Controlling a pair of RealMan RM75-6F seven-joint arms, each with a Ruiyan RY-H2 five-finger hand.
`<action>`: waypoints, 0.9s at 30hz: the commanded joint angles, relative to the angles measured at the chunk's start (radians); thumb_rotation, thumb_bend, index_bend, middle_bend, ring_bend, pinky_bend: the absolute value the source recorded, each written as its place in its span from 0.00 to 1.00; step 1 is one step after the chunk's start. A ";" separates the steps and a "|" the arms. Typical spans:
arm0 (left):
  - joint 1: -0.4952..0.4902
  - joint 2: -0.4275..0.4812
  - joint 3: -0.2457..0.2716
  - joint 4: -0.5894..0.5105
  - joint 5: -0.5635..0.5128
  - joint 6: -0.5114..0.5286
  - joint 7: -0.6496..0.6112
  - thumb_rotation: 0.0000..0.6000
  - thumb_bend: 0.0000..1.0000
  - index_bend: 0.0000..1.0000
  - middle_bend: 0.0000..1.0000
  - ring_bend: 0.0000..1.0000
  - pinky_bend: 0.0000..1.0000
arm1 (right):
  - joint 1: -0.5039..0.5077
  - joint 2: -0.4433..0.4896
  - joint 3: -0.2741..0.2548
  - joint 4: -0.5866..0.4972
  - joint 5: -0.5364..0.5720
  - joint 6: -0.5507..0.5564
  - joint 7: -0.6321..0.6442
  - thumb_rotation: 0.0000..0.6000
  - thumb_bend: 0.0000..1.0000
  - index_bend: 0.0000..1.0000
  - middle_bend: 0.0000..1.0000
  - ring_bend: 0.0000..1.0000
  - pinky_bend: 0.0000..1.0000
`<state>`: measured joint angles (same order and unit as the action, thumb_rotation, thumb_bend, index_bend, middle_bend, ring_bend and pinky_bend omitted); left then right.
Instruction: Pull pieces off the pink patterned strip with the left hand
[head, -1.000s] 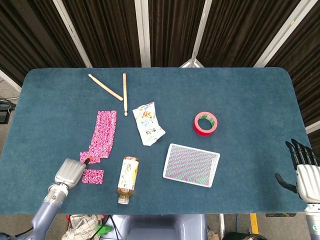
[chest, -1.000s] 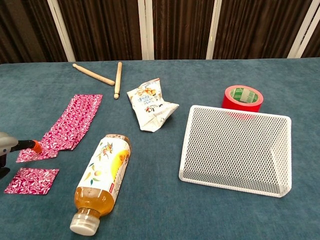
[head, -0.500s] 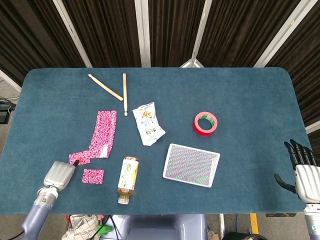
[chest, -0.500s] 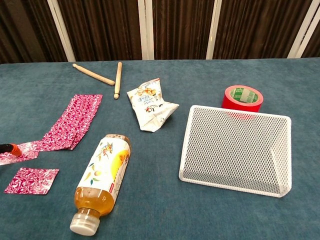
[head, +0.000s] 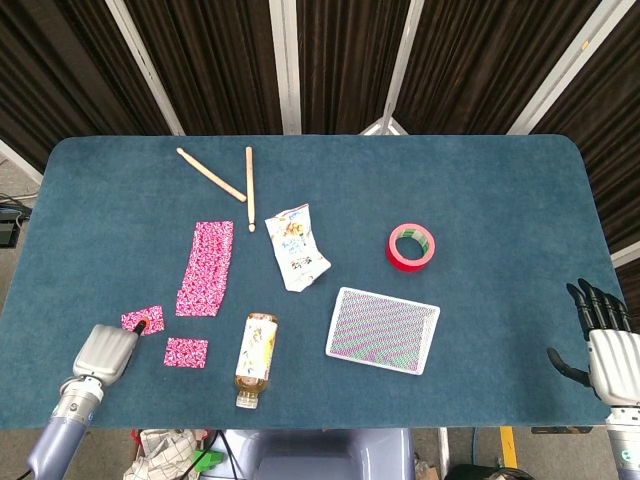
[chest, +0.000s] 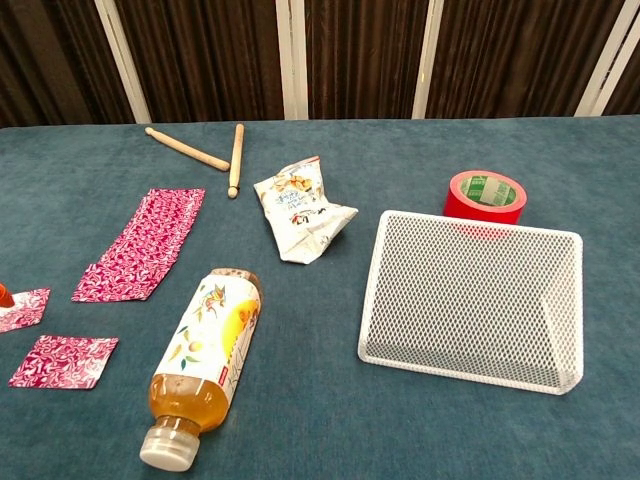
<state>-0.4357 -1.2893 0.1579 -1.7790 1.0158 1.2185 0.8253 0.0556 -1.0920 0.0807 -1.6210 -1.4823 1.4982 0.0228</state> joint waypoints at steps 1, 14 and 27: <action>0.009 0.019 -0.010 -0.007 0.093 0.022 -0.065 1.00 0.76 0.16 0.87 0.74 0.62 | 0.001 -0.001 -0.001 0.001 0.000 -0.003 -0.002 1.00 0.27 0.01 0.05 0.09 0.10; 0.204 0.120 -0.002 -0.083 0.340 0.315 -0.373 1.00 0.25 0.14 0.26 0.19 0.22 | -0.002 0.004 -0.003 0.002 -0.003 -0.002 0.013 1.00 0.27 0.01 0.05 0.09 0.10; 0.304 0.109 -0.056 0.077 0.430 0.440 -0.611 1.00 0.13 0.13 0.03 0.00 0.09 | 0.005 -0.001 -0.006 0.006 -0.010 -0.009 -0.003 1.00 0.27 0.01 0.05 0.08 0.10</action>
<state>-0.1355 -1.1808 0.1050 -1.7047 1.4466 1.6561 0.2158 0.0600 -1.0920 0.0751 -1.6150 -1.4911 1.4899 0.0206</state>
